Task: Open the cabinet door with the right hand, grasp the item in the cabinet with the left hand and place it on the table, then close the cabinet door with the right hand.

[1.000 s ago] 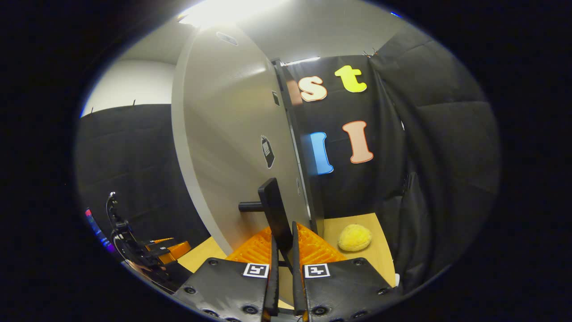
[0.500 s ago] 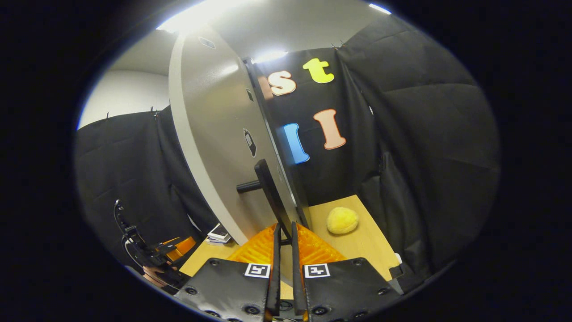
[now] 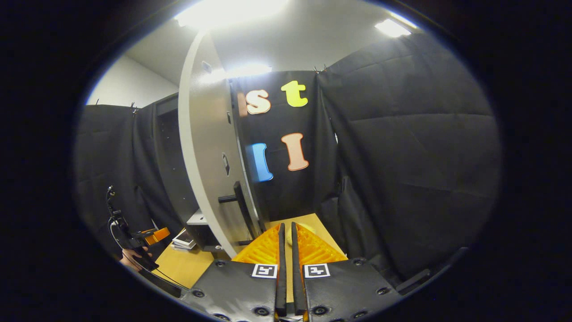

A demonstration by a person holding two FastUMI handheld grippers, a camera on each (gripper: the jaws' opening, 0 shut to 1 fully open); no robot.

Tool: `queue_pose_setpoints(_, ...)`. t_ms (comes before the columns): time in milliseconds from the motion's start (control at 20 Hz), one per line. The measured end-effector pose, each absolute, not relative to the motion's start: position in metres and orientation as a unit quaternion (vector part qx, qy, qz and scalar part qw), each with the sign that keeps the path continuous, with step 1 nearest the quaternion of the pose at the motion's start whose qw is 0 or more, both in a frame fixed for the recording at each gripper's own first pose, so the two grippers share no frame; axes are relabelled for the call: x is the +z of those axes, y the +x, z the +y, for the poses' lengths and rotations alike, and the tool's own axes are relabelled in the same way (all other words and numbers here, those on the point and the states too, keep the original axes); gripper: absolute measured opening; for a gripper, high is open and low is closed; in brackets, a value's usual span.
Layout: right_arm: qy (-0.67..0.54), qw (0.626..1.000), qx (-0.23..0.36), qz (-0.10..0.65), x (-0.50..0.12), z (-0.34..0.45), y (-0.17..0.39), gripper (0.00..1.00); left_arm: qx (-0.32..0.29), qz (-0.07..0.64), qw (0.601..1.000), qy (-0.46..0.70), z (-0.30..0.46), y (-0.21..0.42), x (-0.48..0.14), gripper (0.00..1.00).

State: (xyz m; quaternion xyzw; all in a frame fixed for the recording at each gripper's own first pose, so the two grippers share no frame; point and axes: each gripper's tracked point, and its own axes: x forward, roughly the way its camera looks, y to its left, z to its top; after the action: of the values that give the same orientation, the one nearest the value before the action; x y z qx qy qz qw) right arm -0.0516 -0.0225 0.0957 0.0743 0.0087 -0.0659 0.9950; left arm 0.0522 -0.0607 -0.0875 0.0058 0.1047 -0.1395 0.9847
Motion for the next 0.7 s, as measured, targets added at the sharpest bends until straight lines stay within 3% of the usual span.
queue_pose_setpoints(50, 0.068, 0.995, -0.078, 0.0, 0.098, -0.03, -0.048, 0.0, -0.145, 0.101, 0.984, 0.007, -0.067, 0.061, -0.082, 0.94)
queue_pose_setpoints(100, 0.059, 0.994, -0.094, -0.014, 0.102, -0.042, -0.044, 0.08, -0.152, 0.093, 0.984, 0.004, -0.075, 0.07, -0.074, 0.93)
queue_pose_setpoints(400, 0.07, 0.989, -0.124, -0.03, 0.104, -0.094, 0.012, 0.08, -0.176, 0.06, 0.982, 0.025, -0.123, 0.117, -0.044, 0.93)
queue_pose_setpoints(700, 0.065, 0.985, -0.153, -0.049, 0.104, -0.128, 0.067, 0.09, -0.202, 0.075, 0.976, 0.02, -0.184, 0.168, -0.047, 0.94)
